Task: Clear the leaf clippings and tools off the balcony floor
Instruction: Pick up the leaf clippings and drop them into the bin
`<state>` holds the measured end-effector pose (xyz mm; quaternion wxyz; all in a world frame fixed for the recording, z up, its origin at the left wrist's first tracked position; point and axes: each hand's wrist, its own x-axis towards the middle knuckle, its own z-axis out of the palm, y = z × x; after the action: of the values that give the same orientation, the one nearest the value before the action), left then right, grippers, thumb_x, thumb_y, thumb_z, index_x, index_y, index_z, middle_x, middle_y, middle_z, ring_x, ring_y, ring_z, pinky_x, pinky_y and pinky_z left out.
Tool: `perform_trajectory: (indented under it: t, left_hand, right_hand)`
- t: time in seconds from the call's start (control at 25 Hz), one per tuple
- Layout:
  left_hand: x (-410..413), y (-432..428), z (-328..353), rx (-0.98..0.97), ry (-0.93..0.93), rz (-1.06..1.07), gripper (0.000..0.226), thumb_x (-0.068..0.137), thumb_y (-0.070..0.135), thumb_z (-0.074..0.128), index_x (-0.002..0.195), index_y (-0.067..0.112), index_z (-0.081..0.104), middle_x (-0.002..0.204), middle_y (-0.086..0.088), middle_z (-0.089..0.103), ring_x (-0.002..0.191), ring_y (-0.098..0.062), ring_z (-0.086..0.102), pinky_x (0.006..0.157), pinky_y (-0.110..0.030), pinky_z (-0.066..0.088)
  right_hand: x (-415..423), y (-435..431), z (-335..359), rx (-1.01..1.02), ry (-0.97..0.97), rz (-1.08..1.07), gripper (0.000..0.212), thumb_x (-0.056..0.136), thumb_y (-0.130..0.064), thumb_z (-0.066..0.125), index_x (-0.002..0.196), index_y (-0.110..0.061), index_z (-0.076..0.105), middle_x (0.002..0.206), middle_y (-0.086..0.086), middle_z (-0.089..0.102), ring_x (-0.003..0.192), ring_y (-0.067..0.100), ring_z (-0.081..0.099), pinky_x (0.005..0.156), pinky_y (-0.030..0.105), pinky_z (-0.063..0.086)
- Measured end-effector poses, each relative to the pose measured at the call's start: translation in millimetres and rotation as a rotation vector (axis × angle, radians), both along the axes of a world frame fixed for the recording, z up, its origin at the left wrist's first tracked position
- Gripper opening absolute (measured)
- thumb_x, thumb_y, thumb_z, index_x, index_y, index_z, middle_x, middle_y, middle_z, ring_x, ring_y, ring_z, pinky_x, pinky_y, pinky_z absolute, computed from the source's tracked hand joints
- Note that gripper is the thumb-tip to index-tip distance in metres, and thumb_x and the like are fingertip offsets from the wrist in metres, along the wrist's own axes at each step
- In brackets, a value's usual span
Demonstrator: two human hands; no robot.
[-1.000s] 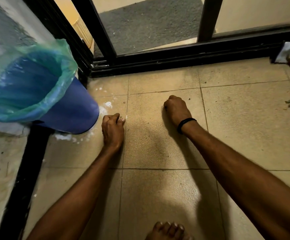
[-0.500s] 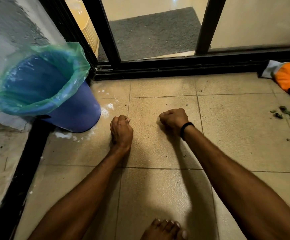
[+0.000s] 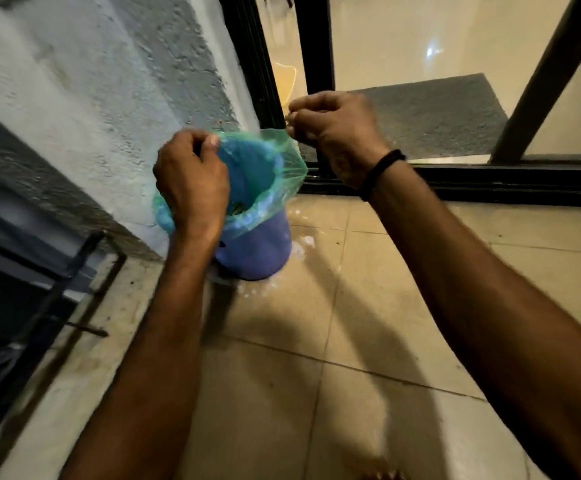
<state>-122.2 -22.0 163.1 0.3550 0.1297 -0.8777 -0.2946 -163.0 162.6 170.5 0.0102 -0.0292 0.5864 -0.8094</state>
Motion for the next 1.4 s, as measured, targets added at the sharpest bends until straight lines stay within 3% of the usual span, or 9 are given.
perform_trajectory:
  t: [0.08, 0.16, 0.32, 0.48, 0.6, 0.92, 1.08, 1.28, 1.4]
  left_hand:
    - [-0.1, -27.5, -1.0, -0.047, -0.352, 0.037, 0.030, 0.089, 0.019, 0.060, 0.116, 0.017, 0.072, 0.118, -0.013, 0.071, 0.112, -0.034, 0.063, 0.094, -0.036, 0.048]
    - [5.5, -36.0, -6.9, -0.030, -0.518, 0.028, 0.046, 0.089, 0.014, 0.058, 0.134, 0.018, 0.062, 0.133, -0.016, 0.062, 0.124, -0.037, 0.056, 0.104, -0.038, 0.043]
    - [8.6, -13.4, -10.5, 0.002, -0.395, 0.015, 0.045, 0.092, 0.020, 0.060, 0.137, 0.014, 0.059, 0.134, -0.016, 0.061, 0.126, -0.035, 0.054, 0.106, -0.037, 0.041]
    - [2.5, 54.6, -9.0, 0.028, -0.141, -0.113, 0.032, 0.091, 0.027, 0.060, 0.120, 0.017, 0.068, 0.119, -0.008, 0.070, 0.115, -0.029, 0.061, 0.096, -0.033, 0.042]
    - [0.5, 137.1, -16.9, 0.104, -0.093, -0.326, 0.028, 0.090, 0.031, 0.059, 0.113, 0.021, 0.070, 0.111, -0.002, 0.073, 0.105, -0.022, 0.065, 0.091, -0.031, 0.046]
    - [64.7, 391.8, -99.9, -0.015, -0.282, -0.990, 0.026, 0.093, 0.027, 0.061, 0.114, 0.015, 0.072, 0.107, -0.004, 0.073, 0.102, -0.022, 0.066, 0.091, -0.034, 0.051]
    - [93.4, 467.2, -136.5, -0.105, -0.404, -1.126, 0.029, 0.094, 0.026, 0.061, 0.117, 0.012, 0.070, 0.113, -0.009, 0.072, 0.104, -0.027, 0.065, 0.087, -0.034, 0.049]
    - [95.7, 518.6, -173.6, -0.217, -0.500, -1.210, 0.028, 0.095, 0.019, 0.060, 0.119, 0.008, 0.069, 0.111, -0.014, 0.072, 0.102, -0.031, 0.065, 0.082, -0.034, 0.050]
    - [82.9, 538.5, -198.8, -0.243, -0.562, -1.227, 0.030, 0.095, 0.020, 0.060, 0.122, 0.008, 0.066, 0.112, -0.015, 0.070, 0.104, -0.032, 0.063, 0.082, -0.036, 0.049]
  right_hand:
    - [-5.5, -36.0, 9.7, 0.335, 0.090, 0.088, 0.020, 0.080, 0.009, 0.068, 0.099, 0.005, 0.071, 0.090, 0.019, 0.071, 0.081, 0.026, 0.070, 0.077, 0.036, 0.061]
    - [-10.8, -52.3, 0.6, 0.564, 0.094, 0.225, 0.026, 0.080, 0.006, 0.071, 0.105, 0.001, 0.072, 0.094, 0.015, 0.073, 0.085, 0.025, 0.072, 0.079, 0.038, 0.061]
    - [-3.0, -31.9, -14.6, 0.336, 0.033, 0.223, 0.024, 0.085, 0.005, 0.069, 0.108, 0.005, 0.069, 0.099, 0.019, 0.070, 0.085, 0.022, 0.068, 0.080, 0.032, 0.060]
    - [10.8, 45.2, -23.3, -0.033, -0.118, -0.024, 0.008, 0.085, 0.004, 0.069, 0.090, -0.001, 0.066, 0.086, 0.014, 0.067, 0.081, 0.023, 0.065, 0.081, 0.035, 0.057]
    - [36.2, 124.0, -46.3, -0.127, -0.206, -0.235, 0.012, 0.084, 0.005, 0.069, 0.083, -0.005, 0.063, 0.078, 0.009, 0.064, 0.076, 0.020, 0.063, 0.076, 0.031, 0.056]
    - [185.1, 350.6, -124.1, 0.150, -0.510, -0.969, 0.020, 0.077, 0.000, 0.073, 0.066, -0.016, 0.066, 0.073, 0.006, 0.067, 0.076, 0.023, 0.065, 0.084, 0.049, 0.058]
    - [244.9, 419.6, -164.0, 0.316, -0.714, -1.191, 0.019, 0.076, -0.010, 0.074, 0.063, -0.021, 0.067, 0.084, 0.005, 0.074, 0.085, 0.025, 0.070, 0.082, 0.045, 0.059]
    - [254.9, 449.7, -198.0, 0.541, -0.818, -1.212, 0.009, 0.086, -0.017, 0.068, 0.085, -0.012, 0.076, 0.095, 0.007, 0.074, 0.096, 0.027, 0.067, 0.090, 0.039, 0.054]
    - [242.2, 461.6, -211.5, 0.655, -0.852, -1.131, 0.027, 0.089, -0.015, 0.068, 0.116, -0.011, 0.070, 0.119, 0.006, 0.068, 0.113, 0.024, 0.060, 0.097, 0.030, 0.047]
